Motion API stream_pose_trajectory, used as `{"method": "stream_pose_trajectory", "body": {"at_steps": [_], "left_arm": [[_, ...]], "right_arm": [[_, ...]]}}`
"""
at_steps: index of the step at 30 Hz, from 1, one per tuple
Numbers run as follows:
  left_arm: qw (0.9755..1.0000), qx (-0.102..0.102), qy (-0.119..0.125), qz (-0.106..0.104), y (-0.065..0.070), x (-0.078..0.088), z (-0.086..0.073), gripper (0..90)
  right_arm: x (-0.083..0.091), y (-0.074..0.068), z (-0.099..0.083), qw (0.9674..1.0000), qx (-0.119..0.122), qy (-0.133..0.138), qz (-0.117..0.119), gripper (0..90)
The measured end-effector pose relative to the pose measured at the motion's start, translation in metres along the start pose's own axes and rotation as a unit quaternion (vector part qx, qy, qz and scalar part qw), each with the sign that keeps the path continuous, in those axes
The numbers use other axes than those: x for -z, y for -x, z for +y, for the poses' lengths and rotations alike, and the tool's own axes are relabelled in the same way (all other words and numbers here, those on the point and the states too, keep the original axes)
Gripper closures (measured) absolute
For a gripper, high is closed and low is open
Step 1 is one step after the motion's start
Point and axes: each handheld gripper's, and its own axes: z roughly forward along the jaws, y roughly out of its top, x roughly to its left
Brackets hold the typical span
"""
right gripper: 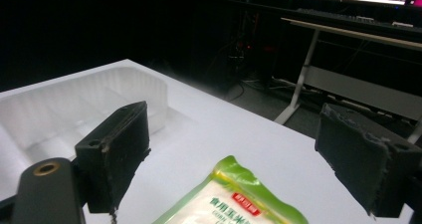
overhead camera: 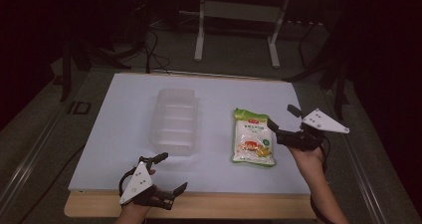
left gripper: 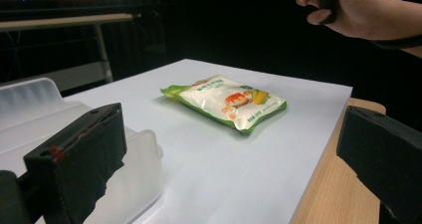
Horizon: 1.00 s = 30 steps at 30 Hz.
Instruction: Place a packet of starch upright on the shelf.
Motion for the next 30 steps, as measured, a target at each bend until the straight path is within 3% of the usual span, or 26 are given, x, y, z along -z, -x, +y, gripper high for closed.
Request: {"method": "stream_pose_trajectory", "body": {"at_steps": [2,3,7,13,22,30], "left_arm": [[1.0,0.0,-0.002,0.002,0.0,0.0,-0.001,0.0],[1.0,0.0,-0.002,0.002,0.0,0.0,0.0,0.0],[1.0,-0.001,-0.001,0.002,0.0,0.0,0.0,0.0],[1.0,0.0,-0.001,0.001,-0.001,0.0,-0.001,0.0],[1.0,0.001,-0.002,0.001,-0.001,0.0,-0.001,0.0],[1.0,0.005,-0.003,0.001,0.0,0.0,-0.001,0.0]], "right_arm": [[-0.003,0.002,0.0,1.0,0.001,-0.003,0.001,15.1],[-0.011,0.007,-0.001,0.9999,0.013,-0.009,-0.004,16.6],[-0.028,0.014,-0.011,0.9994,0.013,-0.029,-0.016,18.8],[-0.052,0.03,-0.034,0.9974,-0.019,-0.062,-0.03,22.2],[-0.083,0.052,-0.058,0.9906,-0.03,-0.127,-0.043,26.6],[-0.099,0.065,-0.084,0.9845,-0.059,-0.157,-0.051,28.7]]}}
